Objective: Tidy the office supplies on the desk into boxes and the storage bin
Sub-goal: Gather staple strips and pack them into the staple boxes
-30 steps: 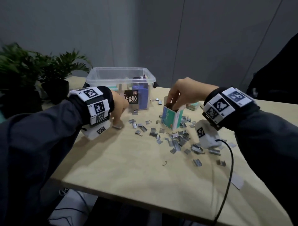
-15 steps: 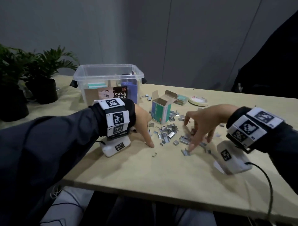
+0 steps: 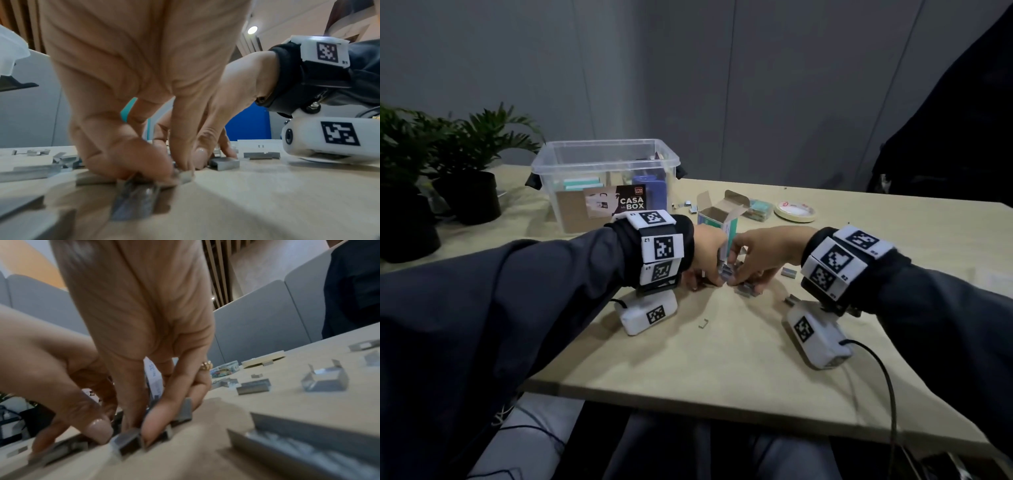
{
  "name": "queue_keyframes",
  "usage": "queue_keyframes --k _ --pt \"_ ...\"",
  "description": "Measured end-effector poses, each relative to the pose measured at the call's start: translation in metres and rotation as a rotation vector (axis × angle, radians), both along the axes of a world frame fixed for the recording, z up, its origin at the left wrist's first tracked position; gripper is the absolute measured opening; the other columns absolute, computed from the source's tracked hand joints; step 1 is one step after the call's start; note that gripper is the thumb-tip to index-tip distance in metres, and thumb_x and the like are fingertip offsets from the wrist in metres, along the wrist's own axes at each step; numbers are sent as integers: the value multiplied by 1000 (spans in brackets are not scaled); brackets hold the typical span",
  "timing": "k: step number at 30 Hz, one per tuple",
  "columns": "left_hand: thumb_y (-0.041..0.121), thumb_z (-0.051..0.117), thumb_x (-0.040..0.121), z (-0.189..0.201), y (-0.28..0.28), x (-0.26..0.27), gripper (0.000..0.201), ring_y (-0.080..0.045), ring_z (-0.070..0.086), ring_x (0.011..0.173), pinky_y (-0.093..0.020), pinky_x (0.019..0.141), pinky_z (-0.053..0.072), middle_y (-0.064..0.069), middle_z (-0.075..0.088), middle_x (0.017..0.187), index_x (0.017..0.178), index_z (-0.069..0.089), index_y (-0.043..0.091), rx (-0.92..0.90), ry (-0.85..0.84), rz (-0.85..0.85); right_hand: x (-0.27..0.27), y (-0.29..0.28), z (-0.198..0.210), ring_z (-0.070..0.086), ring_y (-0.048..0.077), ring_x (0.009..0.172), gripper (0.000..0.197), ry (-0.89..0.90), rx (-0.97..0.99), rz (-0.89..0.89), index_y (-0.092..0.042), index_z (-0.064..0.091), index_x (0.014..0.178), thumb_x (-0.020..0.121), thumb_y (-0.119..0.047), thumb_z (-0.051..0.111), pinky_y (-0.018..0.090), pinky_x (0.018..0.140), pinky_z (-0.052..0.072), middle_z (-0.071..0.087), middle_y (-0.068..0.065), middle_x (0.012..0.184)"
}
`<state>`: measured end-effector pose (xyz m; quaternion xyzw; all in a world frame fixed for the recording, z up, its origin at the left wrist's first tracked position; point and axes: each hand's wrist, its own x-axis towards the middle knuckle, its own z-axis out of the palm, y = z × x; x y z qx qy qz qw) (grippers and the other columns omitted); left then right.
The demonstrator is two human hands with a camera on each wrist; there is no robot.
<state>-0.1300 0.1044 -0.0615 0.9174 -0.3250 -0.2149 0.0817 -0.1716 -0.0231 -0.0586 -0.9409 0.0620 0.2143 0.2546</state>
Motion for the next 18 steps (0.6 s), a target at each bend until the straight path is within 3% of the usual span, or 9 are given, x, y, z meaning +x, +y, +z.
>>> queue_keyframes --k 3,6,10,13,16,18 --pt "10 73 84 2 1 2 37 -23 65 65 -22 52 55 -20 69 108 117 61 -3 -11 19 19 1 -1 -2 66 13 55 30 -29 16 -43 -14 54 106 84 -7 74 21 65 59 68 5 83" --pt "15 75 83 2 2 3 35 -13 63 52 -19 49 53 -15 71 96 110 64 -3 -20 -27 57 -1 0 -1 66 14 58 30 -44 3 -62 -14 57 107 83 -6 73 23 70 60 67 3 78" --pt "16 75 82 -1 4 3 29 -17 64 61 -18 48 52 -13 69 101 104 65 0 -29 -66 70 -2 4 3 66 19 66 36 -30 -30 -47 -12 59 116 83 -12 74 31 82 60 67 3 77" --pt "8 73 82 -2 1 2 12 -17 61 60 -19 46 52 -12 65 98 87 61 5 -53 -62 76 -5 11 5 66 22 68 30 -5 -55 -27 -11 57 114 87 -13 70 32 84 59 67 4 73" --pt "7 73 82 0 0 1 26 -20 62 67 -27 62 56 -17 68 108 106 66 -2 -81 -66 79 -6 19 4 65 26 74 29 -8 -84 -4 -9 55 119 91 -11 64 37 87 58 67 10 85" --pt "5 76 79 1 0 0 32 -24 65 70 -37 75 59 -19 70 103 108 68 -6 -104 -42 94 -7 23 3 64 28 76 23 -7 -82 -1 -11 55 113 91 -9 62 39 89 58 65 12 88"
